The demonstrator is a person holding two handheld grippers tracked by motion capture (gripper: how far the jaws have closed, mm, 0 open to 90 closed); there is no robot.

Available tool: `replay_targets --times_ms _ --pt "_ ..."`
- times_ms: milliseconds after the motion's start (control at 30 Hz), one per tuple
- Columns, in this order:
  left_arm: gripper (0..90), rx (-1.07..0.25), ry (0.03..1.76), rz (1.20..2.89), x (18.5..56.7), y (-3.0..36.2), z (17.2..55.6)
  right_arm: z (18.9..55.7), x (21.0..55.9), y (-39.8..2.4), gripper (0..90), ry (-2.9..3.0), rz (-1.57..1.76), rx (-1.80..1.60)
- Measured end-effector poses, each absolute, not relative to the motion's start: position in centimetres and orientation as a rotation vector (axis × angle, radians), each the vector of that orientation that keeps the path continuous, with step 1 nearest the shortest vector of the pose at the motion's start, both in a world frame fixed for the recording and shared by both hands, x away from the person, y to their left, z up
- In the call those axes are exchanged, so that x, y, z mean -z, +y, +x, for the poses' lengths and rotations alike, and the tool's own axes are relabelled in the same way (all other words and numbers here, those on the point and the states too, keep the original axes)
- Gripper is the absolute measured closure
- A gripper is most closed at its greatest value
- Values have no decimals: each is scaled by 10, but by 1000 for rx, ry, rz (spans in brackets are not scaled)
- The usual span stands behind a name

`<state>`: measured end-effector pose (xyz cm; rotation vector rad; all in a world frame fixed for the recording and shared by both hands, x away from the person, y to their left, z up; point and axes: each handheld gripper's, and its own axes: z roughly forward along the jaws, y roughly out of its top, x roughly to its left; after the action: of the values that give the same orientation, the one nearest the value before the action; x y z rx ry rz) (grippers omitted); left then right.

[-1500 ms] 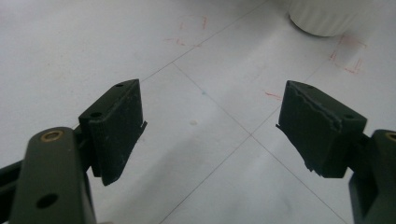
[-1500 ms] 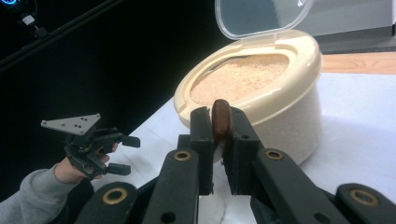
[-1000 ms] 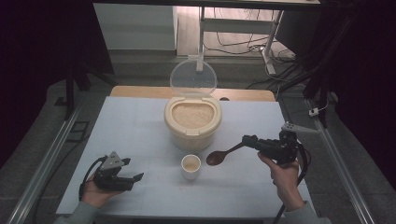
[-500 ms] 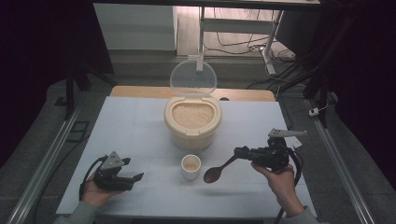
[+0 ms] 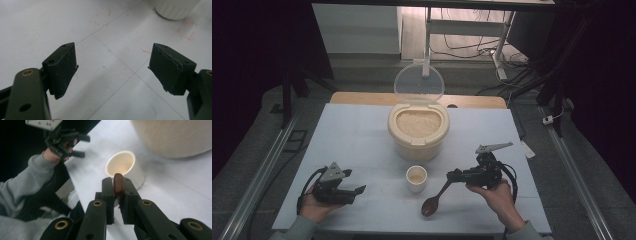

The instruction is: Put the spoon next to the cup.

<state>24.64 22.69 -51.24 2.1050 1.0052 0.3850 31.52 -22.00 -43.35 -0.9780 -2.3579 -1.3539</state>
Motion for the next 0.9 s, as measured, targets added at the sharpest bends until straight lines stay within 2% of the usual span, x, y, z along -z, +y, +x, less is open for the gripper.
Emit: replay_targets --times_ms 267,900 --pt "217 -386 1003 2106 512 227 246 326 446 -211 817 -2376 -998 1312" --pt "217 -388 1005 2105 512 227 246 353 482 -200 672 -2488 -1112 1356"
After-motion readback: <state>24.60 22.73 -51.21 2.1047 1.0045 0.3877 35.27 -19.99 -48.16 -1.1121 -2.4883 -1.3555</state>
